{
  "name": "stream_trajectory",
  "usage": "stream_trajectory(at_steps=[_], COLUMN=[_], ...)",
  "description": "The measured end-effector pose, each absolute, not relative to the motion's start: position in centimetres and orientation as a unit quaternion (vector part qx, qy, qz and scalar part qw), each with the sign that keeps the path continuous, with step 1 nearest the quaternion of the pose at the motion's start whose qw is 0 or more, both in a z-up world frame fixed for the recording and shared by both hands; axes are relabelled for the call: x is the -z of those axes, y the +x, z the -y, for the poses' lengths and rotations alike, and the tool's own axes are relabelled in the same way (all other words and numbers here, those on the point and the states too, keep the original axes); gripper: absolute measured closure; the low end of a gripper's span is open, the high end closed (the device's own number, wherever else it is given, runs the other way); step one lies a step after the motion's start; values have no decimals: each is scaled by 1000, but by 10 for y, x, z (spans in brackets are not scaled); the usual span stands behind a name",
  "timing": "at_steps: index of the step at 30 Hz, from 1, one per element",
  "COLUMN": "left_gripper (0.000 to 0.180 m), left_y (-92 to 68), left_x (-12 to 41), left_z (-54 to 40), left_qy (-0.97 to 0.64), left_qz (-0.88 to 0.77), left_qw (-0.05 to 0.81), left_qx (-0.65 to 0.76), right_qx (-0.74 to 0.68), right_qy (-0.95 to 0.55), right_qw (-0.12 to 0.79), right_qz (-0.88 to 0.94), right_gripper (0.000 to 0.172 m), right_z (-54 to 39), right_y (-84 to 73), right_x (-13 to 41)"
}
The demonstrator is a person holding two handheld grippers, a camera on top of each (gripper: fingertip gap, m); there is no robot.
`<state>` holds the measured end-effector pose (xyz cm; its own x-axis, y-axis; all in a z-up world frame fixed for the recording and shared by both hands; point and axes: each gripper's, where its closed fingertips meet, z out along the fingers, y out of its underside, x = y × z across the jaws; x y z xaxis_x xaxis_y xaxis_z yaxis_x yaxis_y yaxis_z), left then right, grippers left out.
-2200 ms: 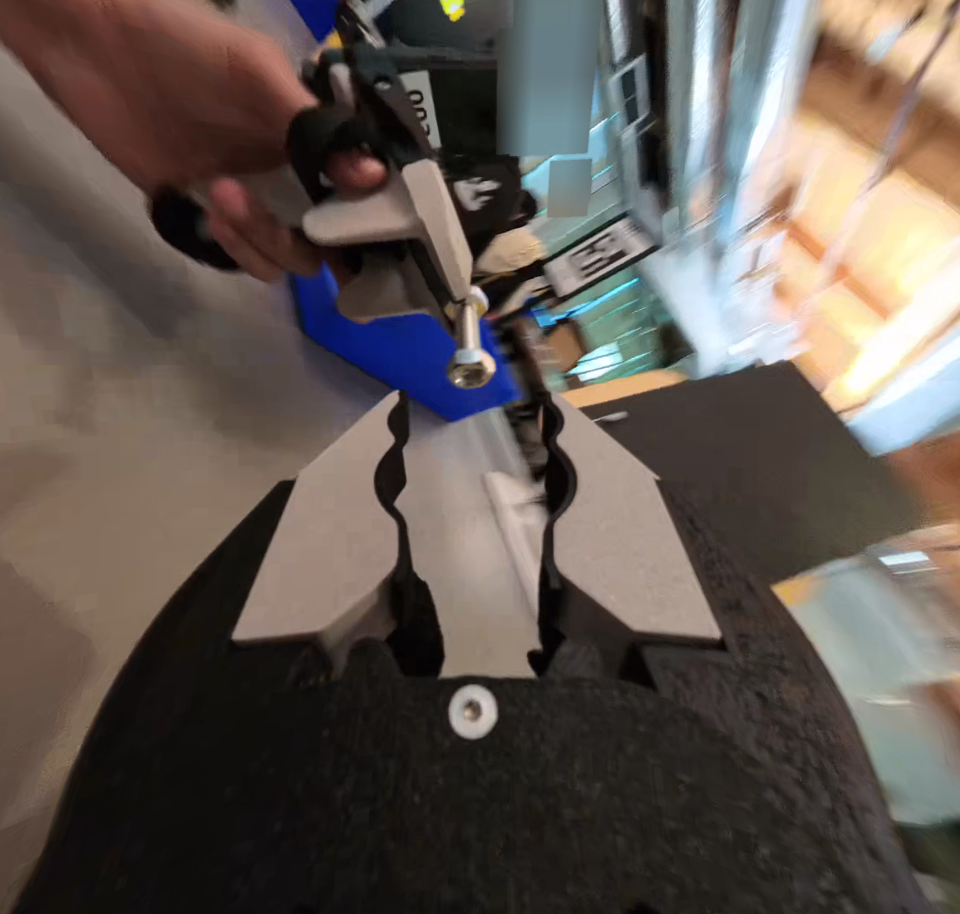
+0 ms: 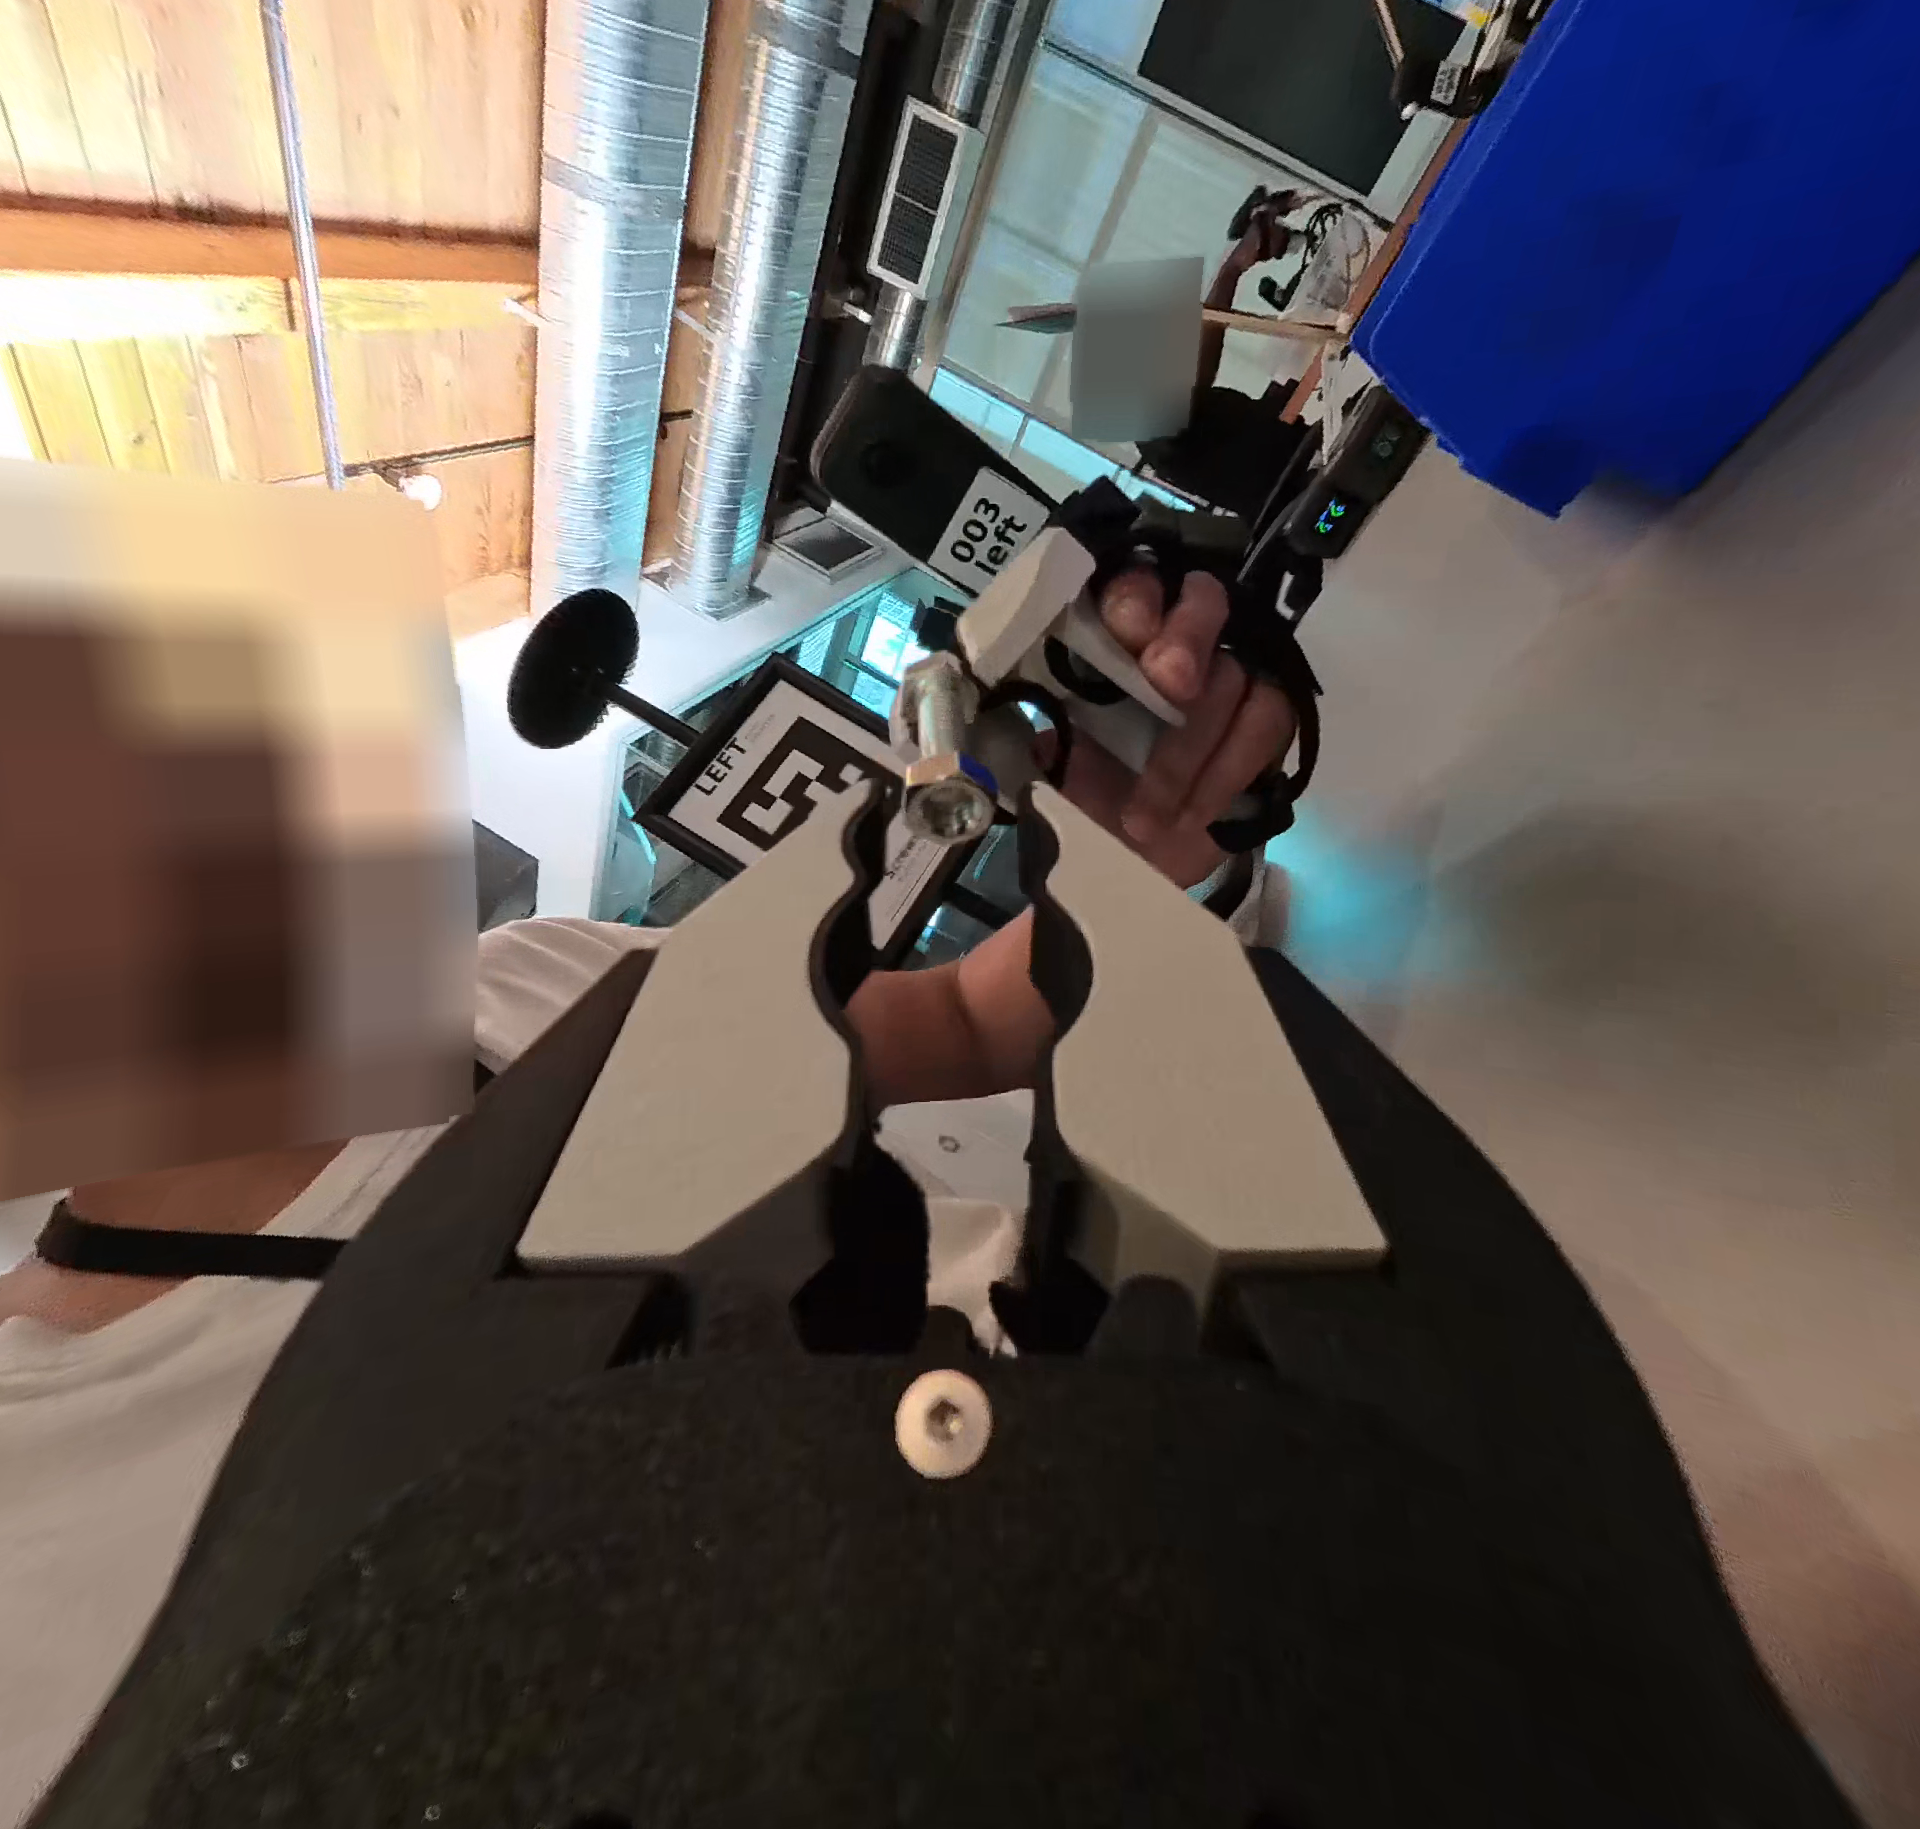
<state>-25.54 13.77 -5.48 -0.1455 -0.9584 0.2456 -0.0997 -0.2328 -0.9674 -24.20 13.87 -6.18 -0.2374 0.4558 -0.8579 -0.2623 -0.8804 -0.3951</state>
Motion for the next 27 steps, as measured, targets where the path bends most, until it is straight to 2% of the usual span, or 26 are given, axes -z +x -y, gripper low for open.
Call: stream_trajectory(at_steps=[1, 4, 8, 12, 14, 18, 20, 22, 24, 27], left_gripper=[164, 164, 164, 164, 164, 164, 164, 164, 164, 164], left_y=[-255, -254, -255, -254, -254, -253, -253, -254, -256, -260], left_x=[56, 57, 56, 54, 53, 54, 53, 52, 49, 48], left_z=[-138, -137, -139, -137, -135, -134, -134, -135, -136, -142], left_qy=[-537, -538, -544, -543, -541, -544, -544, -544, -540, -543], left_qz=[-496, -497, -483, -470, -465, -458, -451, -444, -438, -430], left_qw=[375, 373, 359, 337, 328, 313, 304, 300, 303, 311], left_qx=[570, 570, 585, 608, 619, 629, 640, 645, 652, 651], right_qx=[-779, -752, -619, -318, -138, 214, 318, 355, 321, 223], right_qy=[-574, -594, -639, -627, -579, -414, -345, -317, -338, -401], right_qw=[235, 261, 399, 580, 638, 679, 672, 672, 688, 712], right_qz=[86, 114, 223, 412, 489, 567, 573, 567, 556, 531], right_gripper=[154, 155, 155, 155, 155, 155, 155, 155, 153, 134], right_z=[-139, -138, -140, -138, -136, -135, -134, -135, -135, -134], right_y=[-241, -240, -239, -237, -236, -234, -236, -236, -238, -236], right_x=[61, 62, 59, 55, 54, 51, 51, 49, 47, 41])
